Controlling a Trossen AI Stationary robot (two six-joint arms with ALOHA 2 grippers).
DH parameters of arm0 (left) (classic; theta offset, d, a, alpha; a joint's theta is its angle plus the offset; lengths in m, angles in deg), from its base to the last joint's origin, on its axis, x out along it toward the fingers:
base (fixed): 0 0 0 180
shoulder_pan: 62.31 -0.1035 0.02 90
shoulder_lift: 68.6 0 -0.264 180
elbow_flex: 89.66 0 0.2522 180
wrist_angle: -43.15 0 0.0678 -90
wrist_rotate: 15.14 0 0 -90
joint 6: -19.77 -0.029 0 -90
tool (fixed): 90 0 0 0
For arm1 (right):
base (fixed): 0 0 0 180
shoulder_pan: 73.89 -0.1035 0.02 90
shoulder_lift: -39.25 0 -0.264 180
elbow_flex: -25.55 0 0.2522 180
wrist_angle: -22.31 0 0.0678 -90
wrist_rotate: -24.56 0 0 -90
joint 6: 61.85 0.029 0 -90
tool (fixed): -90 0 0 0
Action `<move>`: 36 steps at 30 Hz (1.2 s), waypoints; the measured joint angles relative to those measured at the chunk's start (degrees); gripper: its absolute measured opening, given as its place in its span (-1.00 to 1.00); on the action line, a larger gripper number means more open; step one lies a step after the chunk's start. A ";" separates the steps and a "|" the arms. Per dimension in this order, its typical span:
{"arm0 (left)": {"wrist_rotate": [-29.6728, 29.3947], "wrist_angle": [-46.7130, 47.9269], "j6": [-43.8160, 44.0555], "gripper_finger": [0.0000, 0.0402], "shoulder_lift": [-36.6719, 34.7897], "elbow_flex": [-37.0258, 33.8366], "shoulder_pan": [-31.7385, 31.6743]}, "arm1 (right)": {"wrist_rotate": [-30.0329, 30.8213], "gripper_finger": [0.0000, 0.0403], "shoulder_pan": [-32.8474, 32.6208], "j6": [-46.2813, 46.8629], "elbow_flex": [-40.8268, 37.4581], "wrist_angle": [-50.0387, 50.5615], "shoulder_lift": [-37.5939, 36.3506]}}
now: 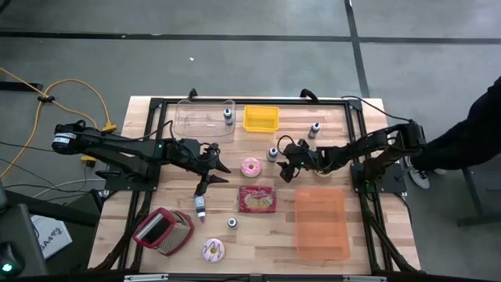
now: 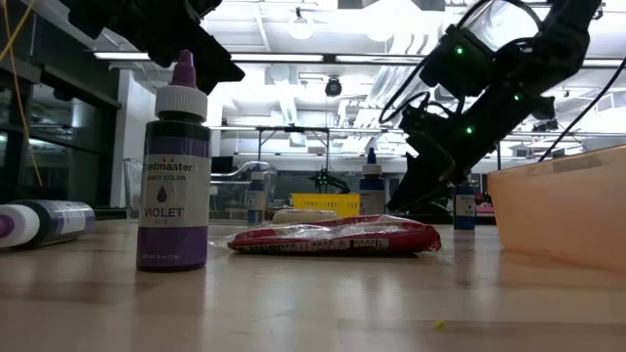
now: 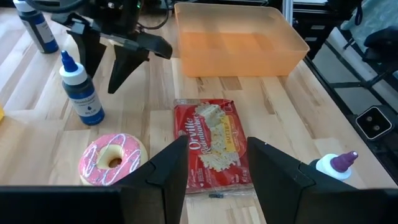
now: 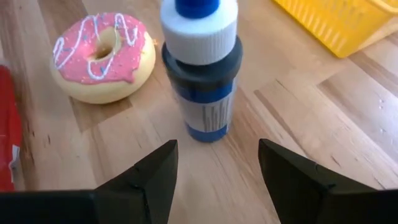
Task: Pick & Place Food Item
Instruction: Put the left blue food coloring bottle into the transparent bin
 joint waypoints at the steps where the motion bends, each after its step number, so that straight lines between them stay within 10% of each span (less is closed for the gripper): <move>1: 0.00 0.10 0.00 -0.22 0.00 0.00 -0.23 | 0.02 0.04 0.01 -0.19 -0.29 -0.51 0.00; 36: -0.04 1.37 0.15 -0.22 0.00 0.00 -1.91 | -0.25 0.04 2.59 -4.52 -0.46 -21.21 11.58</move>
